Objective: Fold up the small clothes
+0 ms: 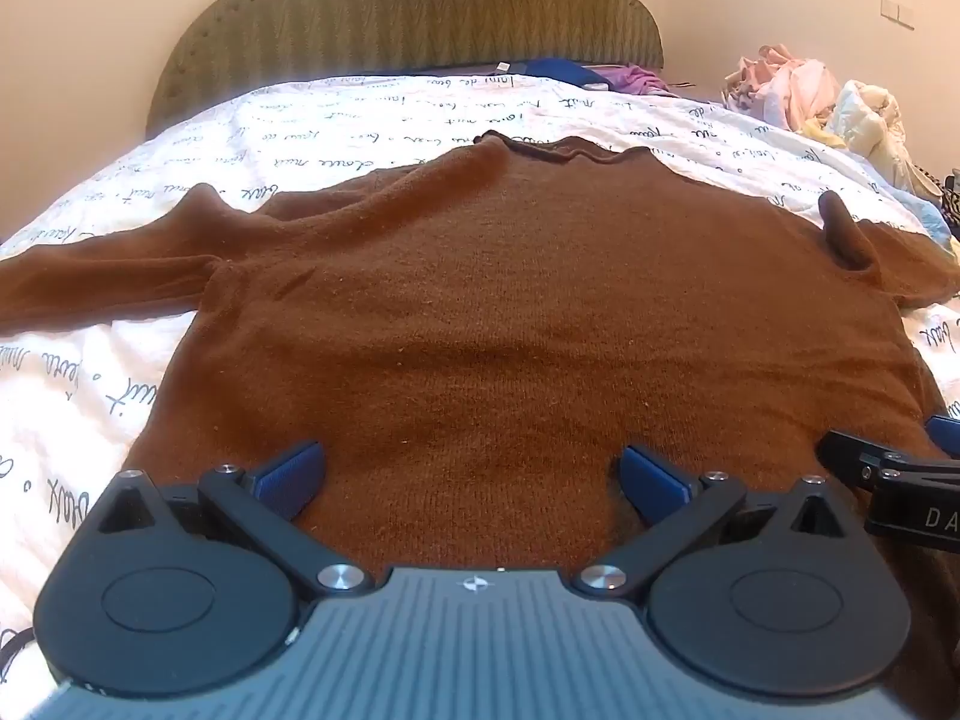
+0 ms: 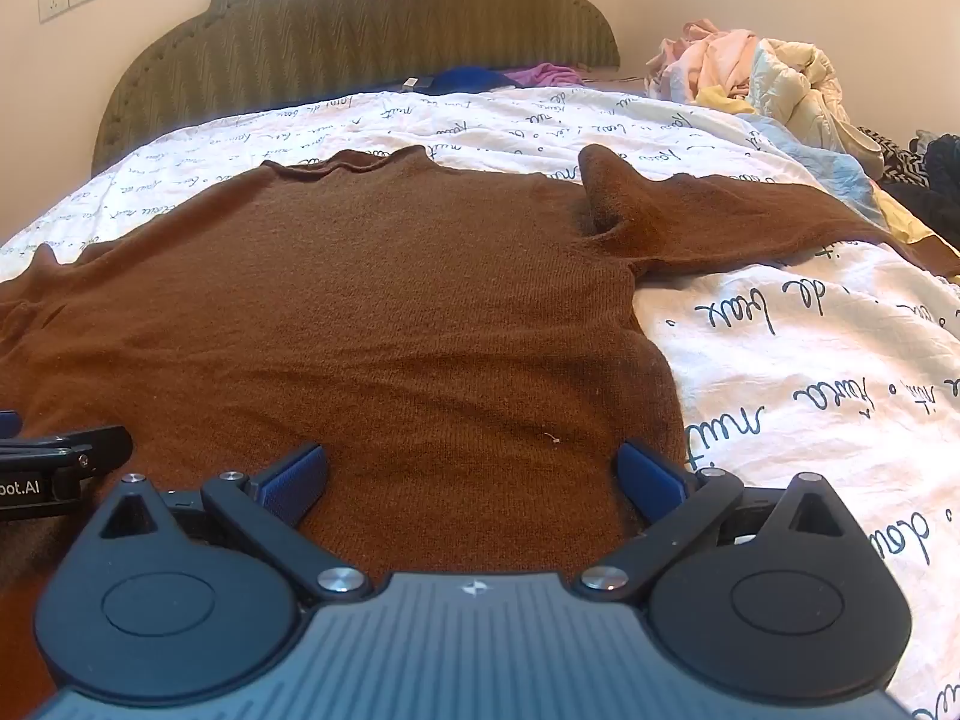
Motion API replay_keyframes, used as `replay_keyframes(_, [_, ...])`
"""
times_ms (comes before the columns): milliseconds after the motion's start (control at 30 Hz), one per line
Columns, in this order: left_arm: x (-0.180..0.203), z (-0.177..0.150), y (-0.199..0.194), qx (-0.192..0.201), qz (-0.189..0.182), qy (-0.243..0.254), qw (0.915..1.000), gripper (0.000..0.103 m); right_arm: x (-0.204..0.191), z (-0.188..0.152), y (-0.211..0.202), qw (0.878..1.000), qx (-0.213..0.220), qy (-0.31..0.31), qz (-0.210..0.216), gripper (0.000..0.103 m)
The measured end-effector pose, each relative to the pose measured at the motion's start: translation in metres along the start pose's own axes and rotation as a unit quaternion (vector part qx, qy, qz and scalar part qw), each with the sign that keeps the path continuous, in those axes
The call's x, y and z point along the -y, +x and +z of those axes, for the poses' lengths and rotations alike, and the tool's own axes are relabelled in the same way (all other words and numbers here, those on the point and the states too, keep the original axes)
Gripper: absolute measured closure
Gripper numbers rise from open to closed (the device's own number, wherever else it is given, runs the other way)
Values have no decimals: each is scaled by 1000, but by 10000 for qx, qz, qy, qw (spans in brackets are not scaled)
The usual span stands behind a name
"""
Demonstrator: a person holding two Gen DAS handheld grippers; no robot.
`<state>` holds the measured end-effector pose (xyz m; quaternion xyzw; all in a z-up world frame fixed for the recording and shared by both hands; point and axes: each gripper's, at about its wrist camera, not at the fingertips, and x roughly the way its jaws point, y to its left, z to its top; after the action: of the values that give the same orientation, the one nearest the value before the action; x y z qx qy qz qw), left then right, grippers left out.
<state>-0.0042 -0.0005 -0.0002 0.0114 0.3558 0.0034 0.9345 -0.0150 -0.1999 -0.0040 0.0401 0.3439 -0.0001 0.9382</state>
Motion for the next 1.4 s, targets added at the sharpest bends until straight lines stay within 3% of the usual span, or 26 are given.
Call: replay_keyframes(1400, [0, 0, 1, 23, 47, 58, 10000, 0, 0, 0, 0, 10000, -11, -9, -4, 0])
